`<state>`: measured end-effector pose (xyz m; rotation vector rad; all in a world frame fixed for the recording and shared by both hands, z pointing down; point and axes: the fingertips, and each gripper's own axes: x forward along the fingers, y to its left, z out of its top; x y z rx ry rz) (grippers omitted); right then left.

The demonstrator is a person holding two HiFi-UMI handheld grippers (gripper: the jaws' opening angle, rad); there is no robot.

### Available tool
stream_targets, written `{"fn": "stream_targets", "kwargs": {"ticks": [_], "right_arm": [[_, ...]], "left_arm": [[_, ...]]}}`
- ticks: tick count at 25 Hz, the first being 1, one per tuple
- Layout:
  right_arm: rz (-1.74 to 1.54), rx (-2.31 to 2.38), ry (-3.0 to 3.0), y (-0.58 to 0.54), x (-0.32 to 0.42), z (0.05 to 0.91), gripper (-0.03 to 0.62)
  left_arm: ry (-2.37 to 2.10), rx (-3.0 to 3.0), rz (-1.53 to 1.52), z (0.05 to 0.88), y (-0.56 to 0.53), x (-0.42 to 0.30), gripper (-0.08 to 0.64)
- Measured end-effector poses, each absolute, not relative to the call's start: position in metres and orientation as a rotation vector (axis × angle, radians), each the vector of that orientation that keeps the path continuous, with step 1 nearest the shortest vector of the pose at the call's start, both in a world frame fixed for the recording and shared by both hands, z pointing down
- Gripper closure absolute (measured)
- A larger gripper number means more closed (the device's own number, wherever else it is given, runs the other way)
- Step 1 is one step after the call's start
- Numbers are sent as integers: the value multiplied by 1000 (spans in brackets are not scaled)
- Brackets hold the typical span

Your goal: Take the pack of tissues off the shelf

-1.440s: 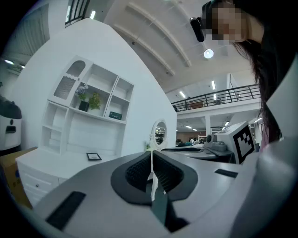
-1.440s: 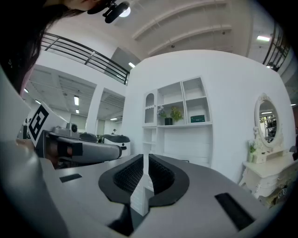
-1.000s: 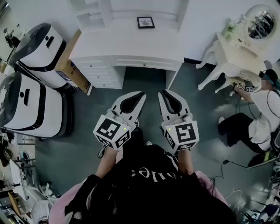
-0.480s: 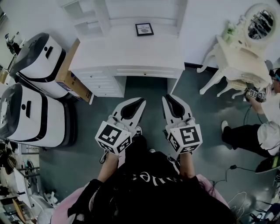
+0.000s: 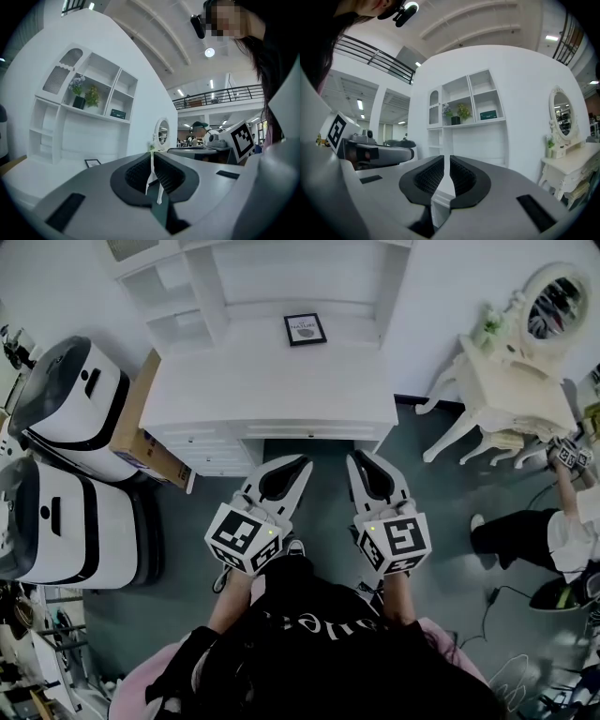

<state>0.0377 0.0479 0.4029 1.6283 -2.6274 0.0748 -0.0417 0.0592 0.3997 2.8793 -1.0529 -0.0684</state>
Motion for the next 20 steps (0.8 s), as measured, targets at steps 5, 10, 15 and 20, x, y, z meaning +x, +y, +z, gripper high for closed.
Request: {"fn": "stream_targets", "kwargs": {"ticks": [5,10,15,20], "right_arm": [[60,1649,-2613,4,19,396,525],[62,1664,-2586,-32,0,400,525],[63,1655,-2570,-53,-11,401,525],[65,1644,-2553,-75,-10,402,525]], "left_arm": [[-1025,2909,-83,391,14,-63,538],[-997,2932,-77,395,-21,-85,538],[-972,2924,-81,401,-44,-95,538],[-951,2924,-89,403,-67,-89,538]]}}
